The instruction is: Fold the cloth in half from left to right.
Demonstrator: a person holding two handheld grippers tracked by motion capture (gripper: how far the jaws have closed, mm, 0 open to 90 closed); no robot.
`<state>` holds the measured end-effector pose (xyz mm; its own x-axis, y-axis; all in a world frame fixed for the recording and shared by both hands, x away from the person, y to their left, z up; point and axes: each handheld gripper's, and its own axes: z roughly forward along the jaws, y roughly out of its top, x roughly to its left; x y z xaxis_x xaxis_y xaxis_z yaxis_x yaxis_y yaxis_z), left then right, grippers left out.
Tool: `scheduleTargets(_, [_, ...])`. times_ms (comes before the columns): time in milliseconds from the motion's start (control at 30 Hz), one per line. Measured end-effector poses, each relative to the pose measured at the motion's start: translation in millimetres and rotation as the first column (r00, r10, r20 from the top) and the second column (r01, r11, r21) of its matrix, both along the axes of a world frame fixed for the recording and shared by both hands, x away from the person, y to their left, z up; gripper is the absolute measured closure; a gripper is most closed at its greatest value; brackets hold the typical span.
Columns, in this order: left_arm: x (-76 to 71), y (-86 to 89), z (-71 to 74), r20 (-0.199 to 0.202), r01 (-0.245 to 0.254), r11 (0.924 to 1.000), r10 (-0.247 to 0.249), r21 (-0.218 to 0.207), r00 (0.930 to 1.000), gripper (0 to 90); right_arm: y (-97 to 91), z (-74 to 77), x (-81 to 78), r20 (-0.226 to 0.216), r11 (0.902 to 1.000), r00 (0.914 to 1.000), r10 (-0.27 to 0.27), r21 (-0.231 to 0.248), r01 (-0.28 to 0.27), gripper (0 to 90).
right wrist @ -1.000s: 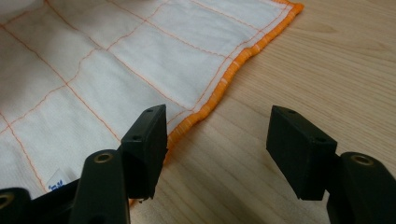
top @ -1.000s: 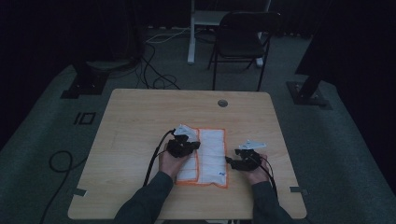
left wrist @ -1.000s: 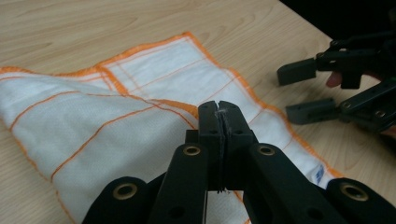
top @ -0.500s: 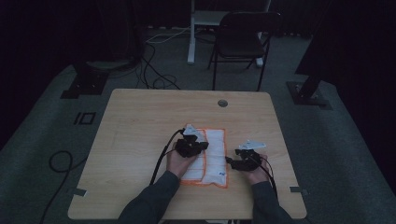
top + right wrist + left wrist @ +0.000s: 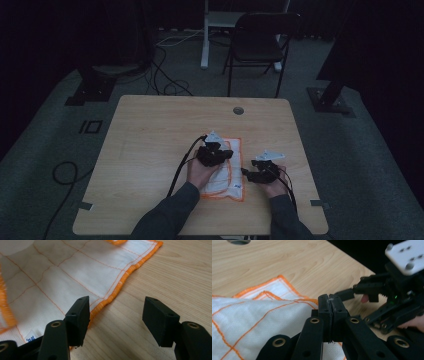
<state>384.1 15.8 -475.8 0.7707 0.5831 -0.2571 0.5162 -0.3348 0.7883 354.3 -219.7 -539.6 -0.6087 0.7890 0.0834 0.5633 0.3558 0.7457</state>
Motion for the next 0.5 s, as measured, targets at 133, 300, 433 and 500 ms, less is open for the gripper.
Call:
scheduleTargets(133, [1.8,-6.3,2.3,-0.016,0.011,0.9995,-0.011,-0.031,0.9998,89.7,0.8,0.0,-0.4,0.002,1.0000,1.0000,0.005,0.000,-0.005,38.6])
scheduleTargets(300, [5.1,-14.3,-5.9,-0.033,0.033,0.9994,-0.033,-0.012,0.9989,85.8,1.3,0.1,-0.7,0.004,1.0000,1.0000,0.008,-0.001,-0.008,38.6])
scheduleTargets(433, [7.2,-15.6,-18.9,-0.054,0.022,0.9994,-0.021,0.028,0.9983,77.4,1.1,0.6,-1.2,0.006,1.0000,0.9999,0.009,0.003,-0.009,38.7])
scheduleTargets(500, [6.6,-10.9,-20.0,-0.051,0.009,0.9994,-0.007,0.034,0.9987,69.7,1.1,2.5,-3.3,0.012,0.9999,0.9998,0.013,0.009,-0.013,40.1])
